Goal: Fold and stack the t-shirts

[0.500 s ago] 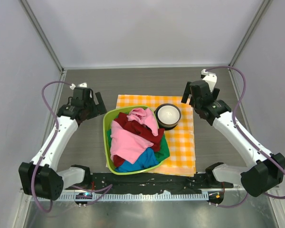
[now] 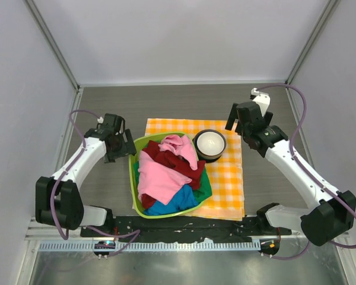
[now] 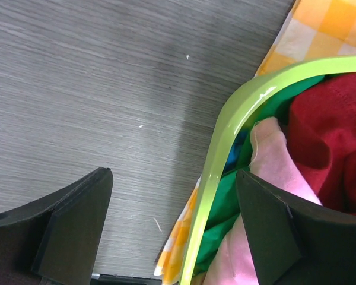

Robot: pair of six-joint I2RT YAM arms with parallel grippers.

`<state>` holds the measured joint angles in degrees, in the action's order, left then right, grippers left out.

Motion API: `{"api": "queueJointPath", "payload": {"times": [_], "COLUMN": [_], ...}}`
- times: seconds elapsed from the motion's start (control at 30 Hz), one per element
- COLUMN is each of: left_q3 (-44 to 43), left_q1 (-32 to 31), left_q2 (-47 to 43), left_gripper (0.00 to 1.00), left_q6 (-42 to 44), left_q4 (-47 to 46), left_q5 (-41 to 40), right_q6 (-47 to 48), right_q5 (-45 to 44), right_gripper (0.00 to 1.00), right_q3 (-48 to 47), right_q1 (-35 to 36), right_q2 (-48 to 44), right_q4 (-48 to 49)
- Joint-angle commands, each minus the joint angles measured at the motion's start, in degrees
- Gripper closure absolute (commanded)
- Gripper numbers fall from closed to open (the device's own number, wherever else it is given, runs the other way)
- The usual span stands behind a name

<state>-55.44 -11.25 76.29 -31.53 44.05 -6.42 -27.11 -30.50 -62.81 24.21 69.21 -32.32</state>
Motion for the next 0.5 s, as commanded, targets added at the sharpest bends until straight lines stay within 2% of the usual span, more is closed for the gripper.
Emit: {"api": "queueJointPath", "payload": {"times": [0.0, 0.2, 0.27, 0.33, 0.37, 0.47], "left_q3": [-0.7, -2.7, -3.4, -3.7, -3.8, -3.9], "left_q1": [-0.2, -0.2, -0.3, -0.2, -0.3, -0.2], "left_q2": [2.8, 3.5, 4.1, 5.2, 6.5, 8.4], "left_gripper": [0.12, 0.13, 0.17, 0.25, 0.38, 0.54], "left_q6": [-0.3, 0.2, 0.3, 0.3, 0.4, 0.5], "left_q4": [-1.6, -2.3, -2.3, -2.4, -2.3, -2.0], "left_q5": [2.9, 3.7, 3.0, 3.2, 3.3, 2.0], "right_q6": [-1.5, -1.4, -1.4, -1.5, -1.5, -1.9], "right_q5": [0.9, 2.5, 2.7, 2.7, 2.6, 2.6], "right_gripper": [0.00, 0.00, 0.00, 0.00, 0.00, 0.00], "right_q3": [1.0, 2.7, 2.9, 2.6, 2.6, 2.3], "right_q1": [0.1, 0.1, 0.1, 0.1, 0.1, 0.1], "right_q2": [-0.6, -1.1, -0.7, -0.2, 0.3, 0.7], "right_q4": [2.0, 3.6, 4.3, 4.2, 4.1, 3.8]}}
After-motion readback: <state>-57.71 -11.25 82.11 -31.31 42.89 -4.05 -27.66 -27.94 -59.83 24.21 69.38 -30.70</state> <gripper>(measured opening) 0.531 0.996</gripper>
